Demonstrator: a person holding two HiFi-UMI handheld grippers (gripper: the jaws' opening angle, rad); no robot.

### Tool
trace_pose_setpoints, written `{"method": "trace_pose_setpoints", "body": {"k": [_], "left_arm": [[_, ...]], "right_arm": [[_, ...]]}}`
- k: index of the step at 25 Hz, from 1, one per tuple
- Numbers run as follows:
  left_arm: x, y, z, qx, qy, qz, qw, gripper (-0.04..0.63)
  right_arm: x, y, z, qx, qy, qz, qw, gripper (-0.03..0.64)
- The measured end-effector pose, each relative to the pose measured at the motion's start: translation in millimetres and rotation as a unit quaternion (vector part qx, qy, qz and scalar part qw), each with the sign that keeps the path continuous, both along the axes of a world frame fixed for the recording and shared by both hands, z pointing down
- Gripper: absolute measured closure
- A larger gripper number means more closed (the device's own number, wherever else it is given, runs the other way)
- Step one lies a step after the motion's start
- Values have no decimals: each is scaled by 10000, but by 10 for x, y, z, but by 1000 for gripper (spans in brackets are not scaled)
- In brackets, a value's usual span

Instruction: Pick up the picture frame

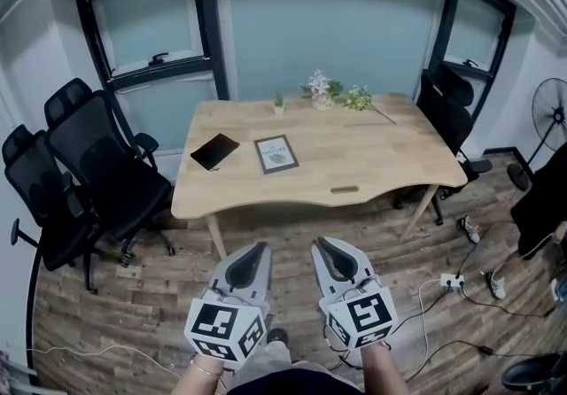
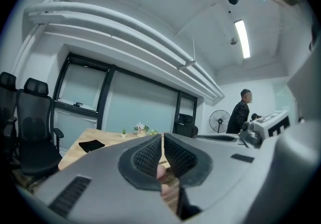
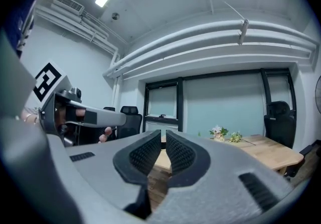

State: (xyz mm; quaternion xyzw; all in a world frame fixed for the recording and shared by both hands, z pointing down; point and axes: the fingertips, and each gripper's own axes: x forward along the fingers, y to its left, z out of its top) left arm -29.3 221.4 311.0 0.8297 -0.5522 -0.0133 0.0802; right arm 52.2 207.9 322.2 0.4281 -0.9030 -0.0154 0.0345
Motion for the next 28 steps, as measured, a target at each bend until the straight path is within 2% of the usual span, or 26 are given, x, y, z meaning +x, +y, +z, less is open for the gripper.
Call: {"method": "trace_pose_setpoints", "body": {"k": [7,10,28], "left_arm": [[-80,-309,20,-29,98,140,9999,580],[-106,-418,39,-67,112,231,9996,540],[-332,-911,249,-349,193,739,9965,469]], "right_arm": [[-86,-302,49,-116,47,18,9999,606],[-146,-412,79,-200,43,-8,9998,570],[-360,-924,267,-471,88,342,9983,514]]}}
